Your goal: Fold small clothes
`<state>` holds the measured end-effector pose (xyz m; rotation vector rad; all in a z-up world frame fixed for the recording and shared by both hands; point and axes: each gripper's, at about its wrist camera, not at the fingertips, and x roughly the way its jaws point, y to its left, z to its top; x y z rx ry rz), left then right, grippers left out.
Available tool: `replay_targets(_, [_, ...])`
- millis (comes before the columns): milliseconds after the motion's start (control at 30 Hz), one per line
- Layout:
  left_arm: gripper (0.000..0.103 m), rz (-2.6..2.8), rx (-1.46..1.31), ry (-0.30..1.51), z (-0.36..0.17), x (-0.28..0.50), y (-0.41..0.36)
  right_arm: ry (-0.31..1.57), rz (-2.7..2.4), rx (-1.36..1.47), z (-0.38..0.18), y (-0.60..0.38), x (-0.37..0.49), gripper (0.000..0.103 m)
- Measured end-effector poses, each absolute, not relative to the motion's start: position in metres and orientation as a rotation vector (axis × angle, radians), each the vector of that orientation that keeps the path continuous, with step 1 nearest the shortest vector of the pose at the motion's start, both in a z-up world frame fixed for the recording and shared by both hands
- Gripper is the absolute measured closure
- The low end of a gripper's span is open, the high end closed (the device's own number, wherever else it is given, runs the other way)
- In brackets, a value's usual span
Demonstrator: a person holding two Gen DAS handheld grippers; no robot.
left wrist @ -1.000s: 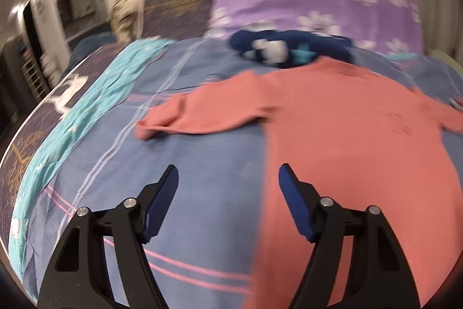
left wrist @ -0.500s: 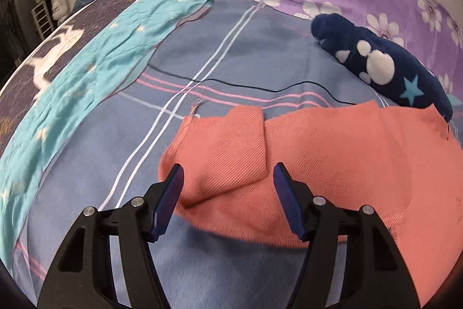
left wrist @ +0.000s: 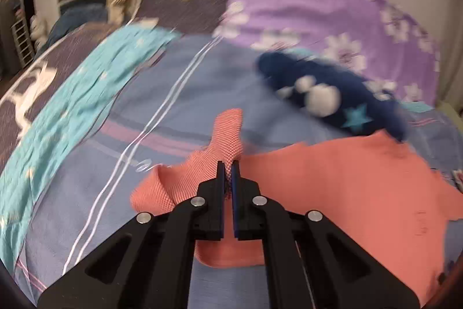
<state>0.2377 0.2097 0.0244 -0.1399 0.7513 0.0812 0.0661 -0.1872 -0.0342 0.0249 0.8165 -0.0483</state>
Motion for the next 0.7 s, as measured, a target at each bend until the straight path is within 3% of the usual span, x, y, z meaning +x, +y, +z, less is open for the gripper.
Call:
replay_targets(67, [0.098, -0.005, -0.122, 0.701, 0.049, 0.228, 0.171, 0.814, -0.049, 0.048, -0.033, -0.19, 0.068, 0.033])
replay_targets(100, [0.092, -0.064, -0.105, 0.675, 0.06, 0.222, 0.144, 0.811, -0.048, 0.06, -0.032, -0.192, 0.067, 0.033])
replay_targets(133, [0.067, -0.112, -0.086, 0.658, 0.067, 0.218, 0.122, 0.808, -0.049, 0.065, -0.031, -0.193, 0.067, 0.033])
replay_targets(200, [0.039, -0.194, -0.028, 0.609, 0.074, 0.204, 0.079, 0.801, -0.051, 0.07, -0.029, -0.195, 0.065, 0.033])
replay_targets(367, [0.032, -0.228, 0.094, 0.57, 0.058, 0.175, 0.041, 0.807, -0.057, 0.069, -0.026, -0.208, 0.061, 0.033])
replay_targets(533, [0.032, -0.079, 0.168, 0.71, -0.001, 0.177, 0.073, 0.858, 0.046, 0.106, -0.026, -0.213, 0.087, 0.036])
replay_targets(600, [0.032, -0.03, 0.193, 0.76, -0.021, 0.183, 0.093, 0.871, 0.165, 0.118, -0.024, -0.202, 0.109, 0.054])
replay_targets(700, [0.032, 0.061, 0.229, 0.796, -0.043, 0.192, 0.113, 0.903, 0.311, 0.135, -0.022, -0.18, 0.147, 0.06])
